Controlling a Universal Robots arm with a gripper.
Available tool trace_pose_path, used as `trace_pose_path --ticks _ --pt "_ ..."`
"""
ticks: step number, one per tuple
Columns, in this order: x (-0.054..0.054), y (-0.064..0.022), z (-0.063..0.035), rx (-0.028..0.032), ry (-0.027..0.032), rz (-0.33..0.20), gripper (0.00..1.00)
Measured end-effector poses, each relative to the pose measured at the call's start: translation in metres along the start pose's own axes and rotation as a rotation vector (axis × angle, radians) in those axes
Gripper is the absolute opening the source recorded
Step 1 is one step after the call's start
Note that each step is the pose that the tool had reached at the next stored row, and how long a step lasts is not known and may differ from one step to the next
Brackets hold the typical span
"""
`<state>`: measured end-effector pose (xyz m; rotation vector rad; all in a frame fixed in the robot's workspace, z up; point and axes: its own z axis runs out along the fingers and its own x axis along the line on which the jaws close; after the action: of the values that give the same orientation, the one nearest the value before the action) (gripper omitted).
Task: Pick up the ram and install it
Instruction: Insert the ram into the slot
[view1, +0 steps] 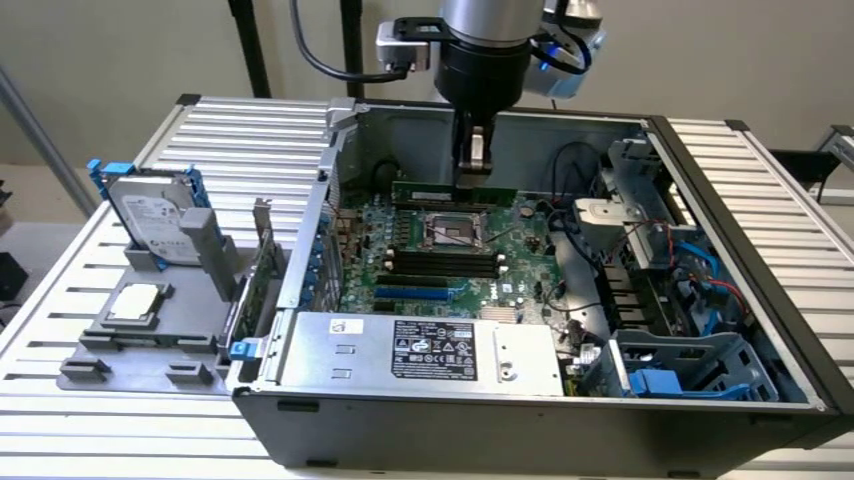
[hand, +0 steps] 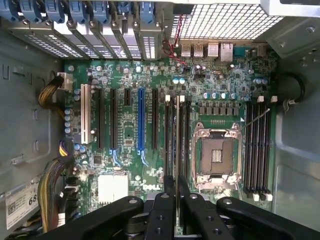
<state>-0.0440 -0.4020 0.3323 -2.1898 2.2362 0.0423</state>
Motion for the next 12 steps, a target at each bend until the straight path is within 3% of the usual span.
trace_pose_path --ticks 12 --pt "0.002 -0.0001 0.0219 0.0001 -0.0001 0.004 0.14"
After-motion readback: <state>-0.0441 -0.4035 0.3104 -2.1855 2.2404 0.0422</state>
